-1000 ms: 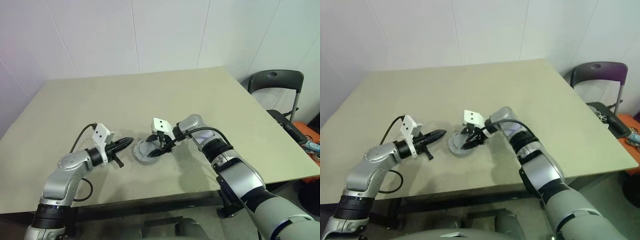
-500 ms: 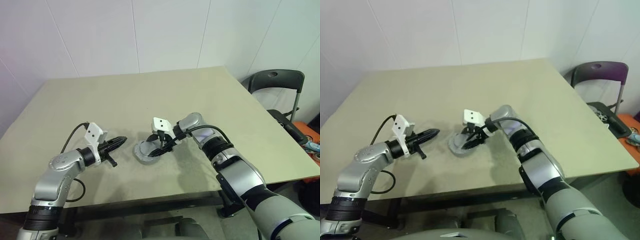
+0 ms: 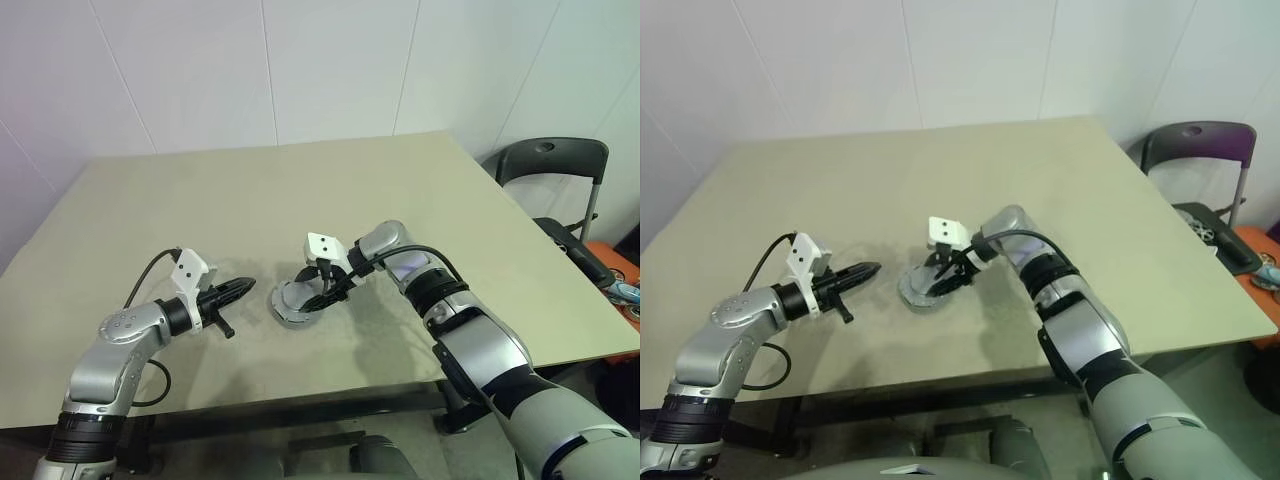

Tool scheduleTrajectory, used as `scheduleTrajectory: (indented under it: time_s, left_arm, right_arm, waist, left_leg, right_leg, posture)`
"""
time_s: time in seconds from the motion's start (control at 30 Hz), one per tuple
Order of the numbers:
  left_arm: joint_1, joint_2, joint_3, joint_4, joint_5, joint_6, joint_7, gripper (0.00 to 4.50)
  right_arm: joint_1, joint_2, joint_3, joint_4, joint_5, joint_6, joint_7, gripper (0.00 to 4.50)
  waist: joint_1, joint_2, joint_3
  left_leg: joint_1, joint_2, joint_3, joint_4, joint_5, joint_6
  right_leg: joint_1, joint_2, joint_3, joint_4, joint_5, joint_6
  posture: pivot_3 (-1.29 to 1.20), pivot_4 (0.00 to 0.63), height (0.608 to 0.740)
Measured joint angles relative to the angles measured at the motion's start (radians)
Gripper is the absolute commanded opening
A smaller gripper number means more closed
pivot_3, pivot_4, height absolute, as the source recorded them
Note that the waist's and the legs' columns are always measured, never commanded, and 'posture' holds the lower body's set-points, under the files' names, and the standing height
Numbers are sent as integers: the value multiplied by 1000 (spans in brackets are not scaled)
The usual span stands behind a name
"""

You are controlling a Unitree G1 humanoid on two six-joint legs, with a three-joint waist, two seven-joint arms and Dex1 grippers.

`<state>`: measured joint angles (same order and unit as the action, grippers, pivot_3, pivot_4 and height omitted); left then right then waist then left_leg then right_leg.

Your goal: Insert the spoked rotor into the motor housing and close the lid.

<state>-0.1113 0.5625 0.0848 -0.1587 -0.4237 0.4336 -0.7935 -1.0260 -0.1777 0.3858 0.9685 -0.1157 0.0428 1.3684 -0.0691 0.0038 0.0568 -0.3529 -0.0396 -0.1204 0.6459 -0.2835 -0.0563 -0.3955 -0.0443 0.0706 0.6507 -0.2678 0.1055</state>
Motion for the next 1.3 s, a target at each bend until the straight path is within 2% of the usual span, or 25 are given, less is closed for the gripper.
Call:
scheduleTrajectory:
  time_s: [0.87, 1.3]
  left_arm:
    - [1, -9, -1, 0, 0, 0, 9, 0]
    - [1, -13, -1, 0, 0, -2, 9, 0]
  right_arm:
    - [0, 21, -44, 2, 27, 113, -7, 3122]
    - [2, 20, -41, 2, 15, 87, -17, 3122]
  waist:
    - [-1, 0, 0]
    - [-1, 0, 0]
  left_leg:
    - [1, 0, 0, 0, 0, 0]
    - [0, 0, 0, 0, 0, 0]
  right_leg:
    - [0, 0, 0, 0, 0, 0]
    - [0, 0, 0, 0, 0, 0]
  posture:
    - [0, 0, 740]
    - [0, 0, 740]
